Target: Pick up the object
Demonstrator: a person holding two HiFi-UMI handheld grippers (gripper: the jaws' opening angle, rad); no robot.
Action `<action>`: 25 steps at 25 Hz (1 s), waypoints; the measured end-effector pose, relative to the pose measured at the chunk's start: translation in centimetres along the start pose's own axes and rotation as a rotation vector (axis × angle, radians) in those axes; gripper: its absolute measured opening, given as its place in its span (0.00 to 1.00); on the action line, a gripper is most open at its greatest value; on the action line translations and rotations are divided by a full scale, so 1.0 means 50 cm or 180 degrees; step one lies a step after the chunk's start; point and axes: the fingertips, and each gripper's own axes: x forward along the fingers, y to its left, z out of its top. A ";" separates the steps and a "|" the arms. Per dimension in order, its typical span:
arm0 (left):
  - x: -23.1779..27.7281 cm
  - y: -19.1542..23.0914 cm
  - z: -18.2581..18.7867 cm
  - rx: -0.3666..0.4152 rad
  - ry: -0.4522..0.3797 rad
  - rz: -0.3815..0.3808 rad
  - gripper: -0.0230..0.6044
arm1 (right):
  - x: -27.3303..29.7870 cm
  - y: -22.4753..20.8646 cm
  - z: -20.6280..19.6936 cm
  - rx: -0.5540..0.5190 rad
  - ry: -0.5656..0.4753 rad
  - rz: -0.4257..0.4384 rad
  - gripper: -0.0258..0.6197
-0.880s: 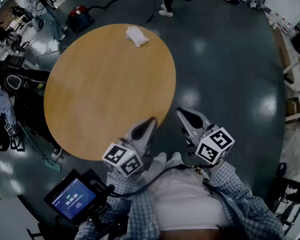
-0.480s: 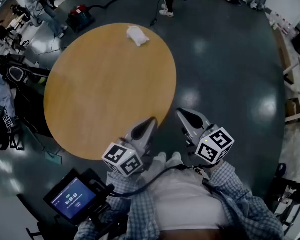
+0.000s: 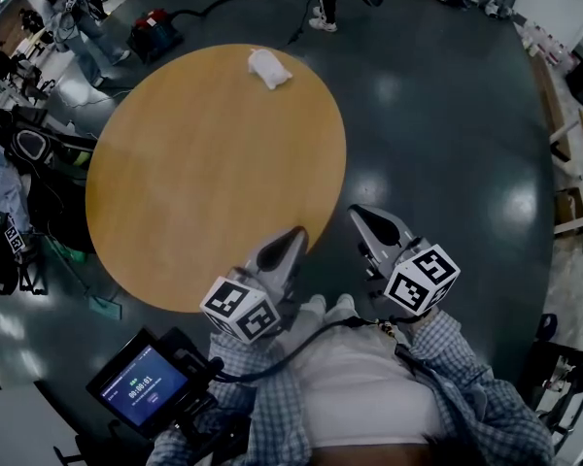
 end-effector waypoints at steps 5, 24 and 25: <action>-0.032 0.004 0.011 0.0003 -0.0036 -0.0031 0.04 | 0.001 0.027 0.009 -0.0069 -0.0052 -0.0070 0.05; -0.028 0.061 0.033 0.0064 0.0044 -0.0043 0.04 | 0.045 -0.026 0.018 -0.0139 -0.0204 -0.0312 0.05; -0.022 0.074 0.036 0.0062 0.0024 -0.0024 0.04 | 0.058 -0.038 0.023 -0.0114 -0.0207 -0.0301 0.05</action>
